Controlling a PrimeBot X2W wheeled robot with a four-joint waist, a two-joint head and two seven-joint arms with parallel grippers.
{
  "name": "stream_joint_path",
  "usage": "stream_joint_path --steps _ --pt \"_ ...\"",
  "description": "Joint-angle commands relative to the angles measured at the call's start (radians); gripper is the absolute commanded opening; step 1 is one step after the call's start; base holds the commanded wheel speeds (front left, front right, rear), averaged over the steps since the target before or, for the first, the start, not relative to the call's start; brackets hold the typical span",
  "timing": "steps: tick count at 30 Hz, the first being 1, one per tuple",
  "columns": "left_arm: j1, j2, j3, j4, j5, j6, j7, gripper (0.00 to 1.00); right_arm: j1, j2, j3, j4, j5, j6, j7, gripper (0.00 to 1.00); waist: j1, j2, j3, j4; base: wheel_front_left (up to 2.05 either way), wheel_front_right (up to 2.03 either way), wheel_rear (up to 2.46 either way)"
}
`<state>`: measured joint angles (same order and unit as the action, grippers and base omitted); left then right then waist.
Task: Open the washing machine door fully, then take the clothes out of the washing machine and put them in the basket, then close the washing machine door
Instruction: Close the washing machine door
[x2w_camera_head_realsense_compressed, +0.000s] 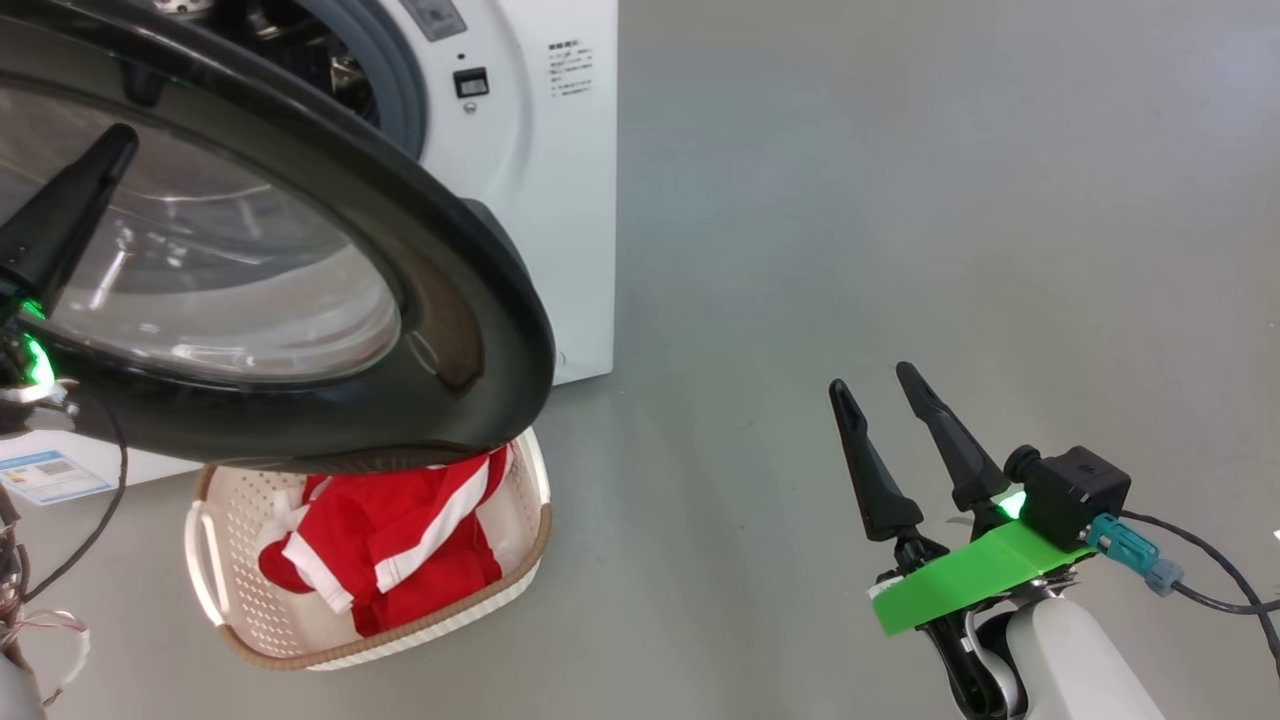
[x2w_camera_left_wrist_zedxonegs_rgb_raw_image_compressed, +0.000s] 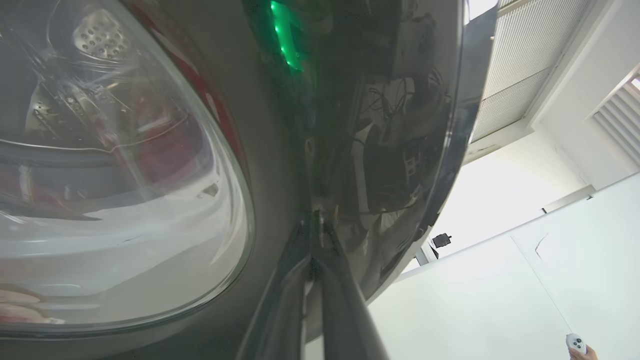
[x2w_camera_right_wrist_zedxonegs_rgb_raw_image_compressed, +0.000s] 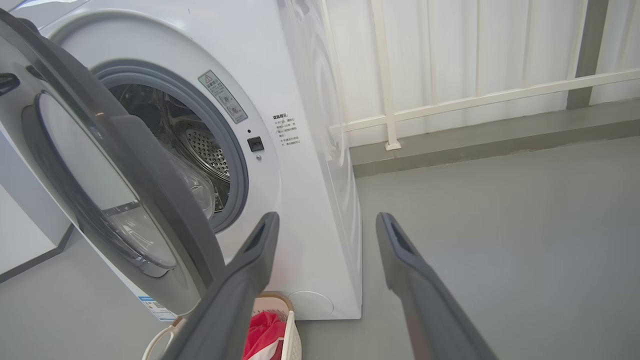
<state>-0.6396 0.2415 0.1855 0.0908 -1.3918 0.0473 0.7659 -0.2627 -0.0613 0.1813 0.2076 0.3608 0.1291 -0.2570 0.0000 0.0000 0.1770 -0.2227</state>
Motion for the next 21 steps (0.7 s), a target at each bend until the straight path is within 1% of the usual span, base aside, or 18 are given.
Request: stream_joint_path --steps 1,7,10,11,13,14,18,21 --pt "-0.014 0.04 0.024 -0.034 0.009 -0.019 0.006 0.0 -0.018 0.011 0.02 -0.02 -0.011 0.002 -0.005 1.0 0.0 0.0 -0.004 0.009 0.0 0.0 0.0" --pt "0.005 0.044 0.015 -0.044 0.019 -0.033 0.01 0.0 -0.019 0.011 0.019 -0.014 -0.013 0.002 -0.005 1.0 0.0 0.0 -0.013 0.029 0.0 0.0 0.0" --pt "0.021 0.051 0.009 -0.059 0.037 -0.051 0.004 0.0 -0.02 0.011 0.018 -0.012 -0.015 0.002 -0.005 1.0 0.0 0.0 -0.018 0.04 0.0 0.0 0.0" --pt "0.028 0.053 0.008 -0.065 0.042 -0.058 0.002 0.08 -0.02 0.011 0.016 -0.012 -0.015 0.002 -0.005 1.0 0.0 0.0 -0.019 0.042 0.0 0.0 0.0" --pt "0.042 0.057 0.011 -0.078 0.053 -0.072 -0.008 0.6 -0.019 0.011 0.013 -0.013 -0.016 0.002 -0.005 1.0 0.0 0.0 -0.021 0.046 0.0 0.0 0.0" --pt "0.05 0.06 0.012 -0.087 0.06 -0.08 -0.013 1.0 -0.018 0.011 0.011 -0.014 -0.016 0.002 -0.005 1.0 0.0 0.0 -0.021 0.048 0.0 0.0 0.0" --pt "0.105 0.09 0.007 -0.129 0.126 -0.128 -0.047 1.0 -0.015 0.009 0.002 -0.017 -0.017 0.002 -0.005 1.0 0.0 0.0 -0.023 0.056 0.0 0.0 0.0" --pt "0.16 0.095 0.01 -0.16 0.167 -0.152 -0.09 1.0 -0.013 0.008 -0.003 -0.019 -0.018 0.002 -0.005 1.0 0.0 0.0 -0.026 0.064 0.0 0.0 0.0"
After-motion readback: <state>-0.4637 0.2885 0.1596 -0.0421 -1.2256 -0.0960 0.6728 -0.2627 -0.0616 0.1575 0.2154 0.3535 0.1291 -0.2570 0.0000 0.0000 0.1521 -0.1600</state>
